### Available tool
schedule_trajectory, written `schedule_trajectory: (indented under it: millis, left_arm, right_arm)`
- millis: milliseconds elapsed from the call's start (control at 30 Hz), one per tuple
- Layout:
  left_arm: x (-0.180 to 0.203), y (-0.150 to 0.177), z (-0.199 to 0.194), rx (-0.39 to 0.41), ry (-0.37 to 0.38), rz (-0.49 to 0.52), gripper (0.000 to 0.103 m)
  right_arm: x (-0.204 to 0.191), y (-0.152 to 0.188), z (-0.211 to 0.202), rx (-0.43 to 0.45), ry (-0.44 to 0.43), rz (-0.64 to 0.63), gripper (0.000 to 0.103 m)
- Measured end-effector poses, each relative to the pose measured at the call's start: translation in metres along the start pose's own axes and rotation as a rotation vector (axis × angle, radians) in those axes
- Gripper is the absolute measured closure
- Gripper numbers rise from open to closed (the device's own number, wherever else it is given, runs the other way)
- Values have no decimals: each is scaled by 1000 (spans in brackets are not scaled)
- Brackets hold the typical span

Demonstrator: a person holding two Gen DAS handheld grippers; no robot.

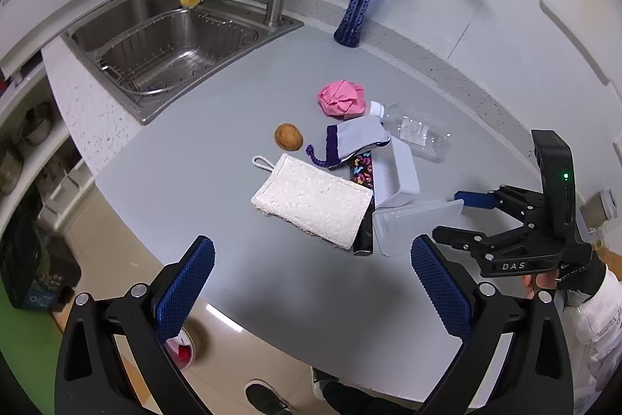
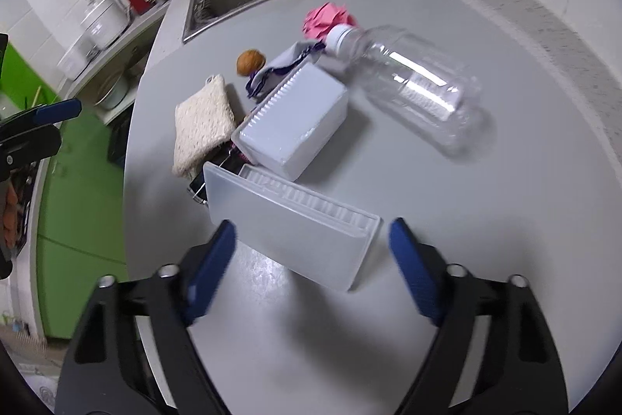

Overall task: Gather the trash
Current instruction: 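Grasp the clear plastic tray with the right gripper while the left gripper grasps the loofah sponge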

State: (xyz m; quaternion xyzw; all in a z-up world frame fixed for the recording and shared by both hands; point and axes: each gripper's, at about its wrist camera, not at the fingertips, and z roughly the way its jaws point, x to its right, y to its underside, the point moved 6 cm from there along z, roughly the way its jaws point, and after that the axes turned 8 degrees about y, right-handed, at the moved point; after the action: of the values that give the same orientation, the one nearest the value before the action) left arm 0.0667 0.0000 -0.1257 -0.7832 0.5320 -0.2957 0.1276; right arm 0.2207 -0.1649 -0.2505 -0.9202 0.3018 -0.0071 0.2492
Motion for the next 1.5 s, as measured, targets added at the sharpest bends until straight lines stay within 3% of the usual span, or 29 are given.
schedule_trajectory:
  millis: [133,533,833,1033,1200,1500]
  left_arm:
    - [0,2,5,-5,-4,-14,6]
    - [8,3,1,2,4,2,6]
    - [13,3,-7,11,13,24,6]
    - [14,4,-10,14,17,30,6]
    - [13,3,-3,4,21,12,6]
    - [-12,4,46,-58,52,-192,6]
  right_arm:
    - [-2,0,1,-8,-33,-16,48]
    - [-3,6,-24,30,-60,-15,77]
    - [-26,9,-54,75,-135,-37,95]
    - [-33,7,-71,106,-146,-26,98]
    - [-22,0,-91,161,-100,20,98]
    - [-10,-7,-99,195,-34,13,98]
